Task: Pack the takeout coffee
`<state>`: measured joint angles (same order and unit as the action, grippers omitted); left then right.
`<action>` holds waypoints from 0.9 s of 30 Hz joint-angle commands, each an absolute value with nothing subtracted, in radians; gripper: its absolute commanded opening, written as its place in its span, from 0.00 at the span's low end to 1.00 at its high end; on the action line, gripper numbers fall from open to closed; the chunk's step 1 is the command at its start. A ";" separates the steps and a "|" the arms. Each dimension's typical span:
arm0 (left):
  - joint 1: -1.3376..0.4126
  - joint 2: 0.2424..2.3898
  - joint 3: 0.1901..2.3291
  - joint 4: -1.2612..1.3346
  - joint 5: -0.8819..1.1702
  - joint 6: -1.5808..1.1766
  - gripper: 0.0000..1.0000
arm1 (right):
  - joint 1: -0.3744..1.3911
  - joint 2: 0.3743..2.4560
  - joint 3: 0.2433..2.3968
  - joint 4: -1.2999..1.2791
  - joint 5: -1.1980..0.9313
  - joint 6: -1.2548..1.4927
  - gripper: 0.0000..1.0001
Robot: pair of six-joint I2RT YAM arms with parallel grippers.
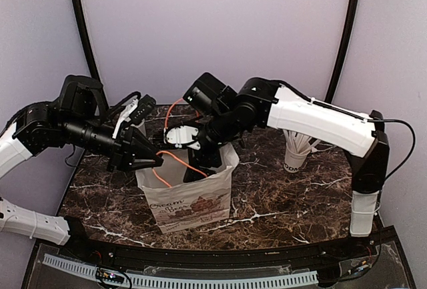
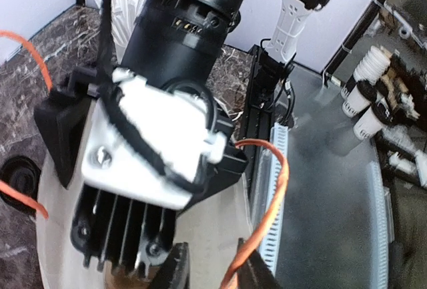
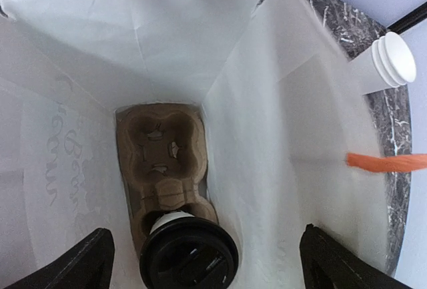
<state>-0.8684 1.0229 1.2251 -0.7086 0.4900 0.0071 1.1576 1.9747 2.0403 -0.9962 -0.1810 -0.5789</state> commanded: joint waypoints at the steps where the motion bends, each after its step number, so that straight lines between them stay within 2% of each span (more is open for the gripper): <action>1: -0.864 0.975 1.258 -0.662 0.450 0.004 0.34 | 1.184 1.873 2.132 -1.003 -0.210 -0.607 0.99; 2: -0.864 0.971 1.257 -0.655 0.440 0.005 0.42 | 1.187 1.859 2.134 -1.003 -0.209 -0.611 0.98; 4: -0.864 0.958 1.255 -0.646 0.424 0.005 0.49 | 1.192 1.837 2.122 -0.996 -0.203 -0.619 0.99; 7: -0.865 0.944 1.260 -0.632 0.406 0.004 0.56 | 1.195 1.821 2.114 -0.995 -0.177 -0.629 0.99; 14: -0.865 0.921 1.297 -0.632 0.298 0.005 0.65 | 1.188 1.775 2.156 -0.972 -0.072 -0.652 0.98; 16: -0.865 0.918 1.311 -0.633 0.208 -0.010 0.68 | 1.171 1.755 2.167 -0.967 -0.041 -0.655 0.97; 19: -0.865 0.914 1.336 -0.612 -0.041 -0.047 0.75 | 1.108 1.703 2.133 -0.948 0.025 -0.646 0.94; 23: -0.864 0.885 1.323 -0.497 -0.275 -0.080 0.84 | 0.969 1.625 2.034 -0.935 0.051 -0.627 0.90; 27: -0.862 0.848 1.267 -0.394 -0.422 -0.089 0.88 | 0.780 1.529 1.894 -0.930 -0.006 -0.607 0.85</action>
<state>-0.8669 0.8940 1.3041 -0.5426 -0.1703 -0.0624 0.9295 1.6165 2.0022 -0.9581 0.0029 -0.6395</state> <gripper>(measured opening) 0.866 0.872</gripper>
